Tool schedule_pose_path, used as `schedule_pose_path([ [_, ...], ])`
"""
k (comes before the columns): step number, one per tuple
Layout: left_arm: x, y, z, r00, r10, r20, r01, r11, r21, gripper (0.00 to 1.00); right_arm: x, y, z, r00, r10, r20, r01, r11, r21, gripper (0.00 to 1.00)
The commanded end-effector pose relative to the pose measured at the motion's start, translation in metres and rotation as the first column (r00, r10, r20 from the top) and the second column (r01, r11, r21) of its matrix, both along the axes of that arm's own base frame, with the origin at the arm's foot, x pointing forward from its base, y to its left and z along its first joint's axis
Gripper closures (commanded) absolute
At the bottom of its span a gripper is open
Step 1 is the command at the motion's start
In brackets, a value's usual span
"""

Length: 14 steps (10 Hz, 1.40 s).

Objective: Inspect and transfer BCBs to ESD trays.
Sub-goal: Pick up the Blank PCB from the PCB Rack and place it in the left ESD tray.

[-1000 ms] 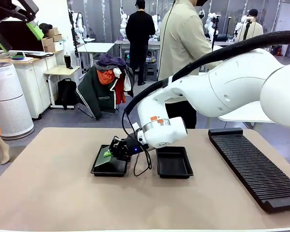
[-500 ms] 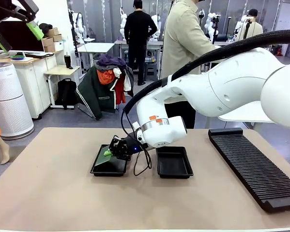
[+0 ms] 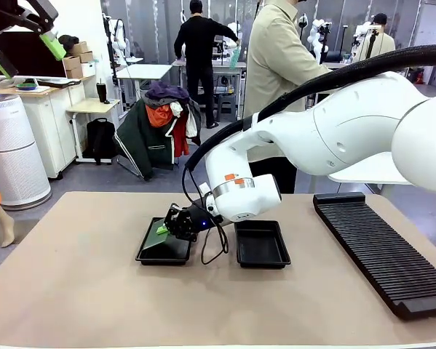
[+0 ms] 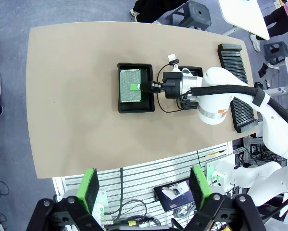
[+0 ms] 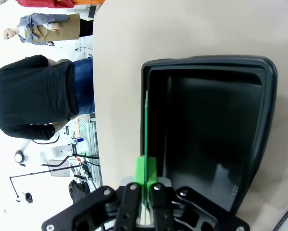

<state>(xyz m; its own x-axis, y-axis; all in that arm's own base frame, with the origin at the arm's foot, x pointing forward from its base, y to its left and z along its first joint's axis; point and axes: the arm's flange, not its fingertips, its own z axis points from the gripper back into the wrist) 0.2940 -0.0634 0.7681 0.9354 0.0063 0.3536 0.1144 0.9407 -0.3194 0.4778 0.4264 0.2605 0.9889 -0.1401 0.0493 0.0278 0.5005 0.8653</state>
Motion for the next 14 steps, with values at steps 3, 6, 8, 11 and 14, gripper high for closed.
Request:
schedule_pose_path([
  [3,0.0,0.001,-0.001,1.0,-0.001,-0.002,0.001,1.0,-0.001,0.0,0.005,0.002,0.006,1.0,0.01,-0.018,-0.012,0.994,-0.111,0.97],
  [6,0.0,0.001,-0.001,1.0,-0.001,-0.002,0.001,1.0,-0.001,0.0,0.007,0.001,0.004,0.999,-0.017,-0.043,0.011,0.991,-0.135,0.97],
  [8,0.0,0.001,-0.001,1.0,-0.001,-0.002,0.001,1.0,-0.001,0.0,0.007,0.005,0.008,0.998,-0.013,-0.058,0.004,0.99,-0.144,0.97],
  [11,0.0,0.001,-0.001,1.0,-0.001,-0.002,0.001,1.0,-0.001,0.0,0.006,0.01,0.023,0.996,-0.002,-0.086,-0.017,0.977,-0.214,0.77],
  [14,0.0,0.001,-0.001,1.0,-0.001,-0.002,0.001,1.0,-0.001,0.0,0.006,0.013,0.043,0.995,0.009,-0.102,-0.039,0.952,-0.303,0.5],
])
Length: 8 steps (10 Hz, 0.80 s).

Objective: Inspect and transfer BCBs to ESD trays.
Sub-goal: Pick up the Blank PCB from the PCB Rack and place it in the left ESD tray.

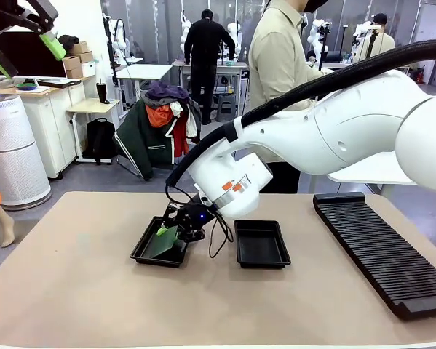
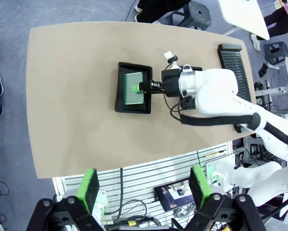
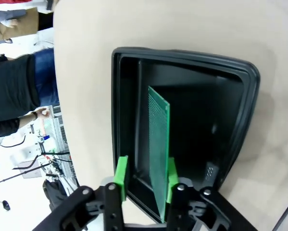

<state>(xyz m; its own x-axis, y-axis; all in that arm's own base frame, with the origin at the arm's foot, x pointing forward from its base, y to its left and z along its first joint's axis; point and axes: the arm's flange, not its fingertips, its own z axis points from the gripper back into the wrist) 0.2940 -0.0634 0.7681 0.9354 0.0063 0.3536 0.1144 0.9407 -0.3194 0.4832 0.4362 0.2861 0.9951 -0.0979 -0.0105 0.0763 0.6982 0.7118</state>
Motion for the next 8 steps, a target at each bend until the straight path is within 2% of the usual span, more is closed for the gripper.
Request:
schedule_pose_path([
  [1,0.0,0.001,-0.001,1.0,-0.001,-0.002,0.001,1.0,-0.001,0.0,0.001,0.004,0.028,1.0,-0.001,-0.008,0.0,0.995,-0.104,0.39],
  [3,0.0,0.001,-0.001,1.0,-0.001,-0.002,0.001,1.0,-0.001,0.0,0.005,0.012,0.052,0.999,0.029,-0.023,-0.033,0.977,-0.213,0.2],
  [5,0.0,0.001,-0.001,1.0,-0.001,-0.002,0.001,1.0,-0.001,0.0,0.009,0.019,0.087,0.997,0.075,-0.026,-0.079,0.934,-0.35,0.01],
  [8,0.0,0.001,-0.001,1.0,-0.001,-0.002,0.001,1.0,-0.001,0.0,0.004,0.019,0.138,0.994,0.11,-0.027,-0.109,0.859,-0.501,0.0],
])
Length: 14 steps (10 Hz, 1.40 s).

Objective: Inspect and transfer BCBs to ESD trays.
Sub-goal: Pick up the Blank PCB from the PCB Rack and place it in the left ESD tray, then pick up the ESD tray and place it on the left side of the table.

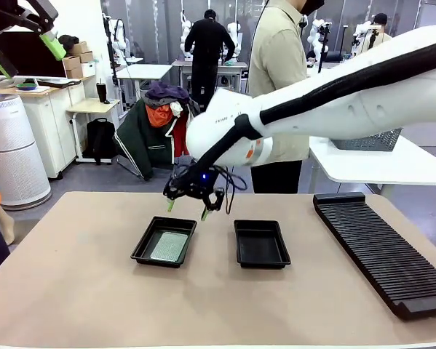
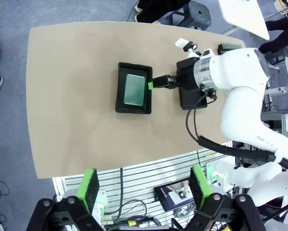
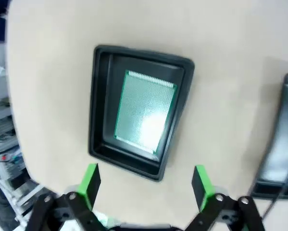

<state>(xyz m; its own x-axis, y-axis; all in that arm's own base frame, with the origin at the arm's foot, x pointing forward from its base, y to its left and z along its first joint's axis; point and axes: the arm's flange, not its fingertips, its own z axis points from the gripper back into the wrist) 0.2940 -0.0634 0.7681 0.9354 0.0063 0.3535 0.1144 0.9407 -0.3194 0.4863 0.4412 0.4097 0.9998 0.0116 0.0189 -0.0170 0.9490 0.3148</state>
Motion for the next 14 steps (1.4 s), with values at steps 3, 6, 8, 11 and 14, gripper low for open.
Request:
schedule_pose_path([
  [3,0.0,0.001,-0.001,1.0,-0.001,-0.002,0.001,1.0,-0.001,0.0,-0.004,0.01,0.041,1.0,0.008,-0.012,-0.009,0.992,-0.123,0.0],
  [6,0.0,0.001,-0.001,1.0,-0.001,-0.002,0.001,1.0,-0.001,0.0,0.0,0.005,0.049,0.999,-0.031,-0.04,0.025,0.988,-0.151,0.0],
  [8,0.0,0.001,-0.001,1.0,-0.001,-0.002,0.001,1.0,-0.001,0.0,-0.003,0.006,0.048,0.999,0.03,-0.017,-0.032,0.994,-0.109,0.0],
  [11,0.0,0.001,-0.001,1.0,-0.001,-0.002,0.001,1.0,-0.001,0.0,-0.003,0.006,0.048,0.999,0.03,-0.017,-0.032,0.994,-0.109,0.0],
  [14,0.0,0.001,-0.001,1.0,-0.001,-0.002,0.001,1.0,-0.001,0.0,-0.003,0.006,0.048,0.999,0.03,-0.017,-0.032,0.994,-0.109,0.0],
])
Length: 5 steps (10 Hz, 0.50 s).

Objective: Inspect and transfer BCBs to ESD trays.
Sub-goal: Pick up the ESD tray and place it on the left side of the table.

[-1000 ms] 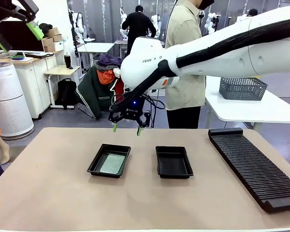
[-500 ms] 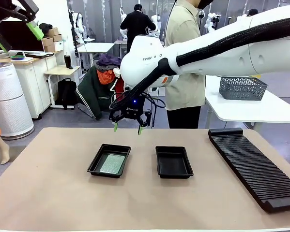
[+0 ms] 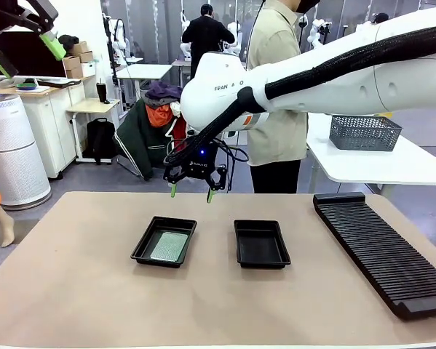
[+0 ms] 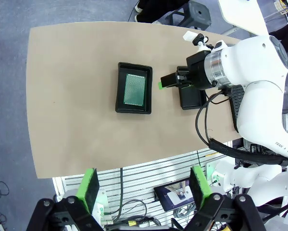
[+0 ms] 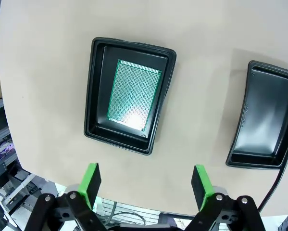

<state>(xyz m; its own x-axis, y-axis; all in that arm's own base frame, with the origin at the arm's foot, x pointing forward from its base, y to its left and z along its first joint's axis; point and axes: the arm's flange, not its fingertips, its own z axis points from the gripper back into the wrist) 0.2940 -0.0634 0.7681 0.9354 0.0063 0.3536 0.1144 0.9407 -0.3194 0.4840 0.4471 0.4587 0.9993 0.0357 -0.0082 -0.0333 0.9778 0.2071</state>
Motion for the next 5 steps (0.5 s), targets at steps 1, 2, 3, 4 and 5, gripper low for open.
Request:
schedule_pose_path([
  [1,0.0001,0.0005,-0.0015,1.0,-0.001,-0.002,0.001,1.0,-0.001,0.0,-0.0005,-0.0002,-0.0009,1.0,0.008,0.008,-0.008,1.0,0.003,0.0],
  [2,0.0001,0.0005,-0.0015,1.0,-0.001,-0.002,0.001,1.0,-0.001,0.0,-0.0005,-0.0002,-0.0009,1.0,0.008,0.008,-0.008,1.0,0.003,0.0],
  [3,0.0001,0.0005,-0.0015,1.0,-0.001,-0.002,0.001,1.0,-0.001,0.0,-0.0005,-0.0002,-0.0009,1.0,0.008,0.008,-0.008,1.0,0.003,0.0],
  [4,0.0001,0.0005,-0.0015,1.0,-0.001,-0.002,0.001,1.0,-0.001,0.0,-0.0005,-0.0002,-0.0009,1.0,0.008,0.008,-0.008,1.0,0.003,0.0],
  [5,0.0001,0.0005,-0.0015,1.0,-0.001,-0.002,0.001,1.0,-0.001,0.0,-0.0005,-0.0002,-0.0009,1.0,0.008,0.008,-0.008,1.0,0.003,0.0],
])
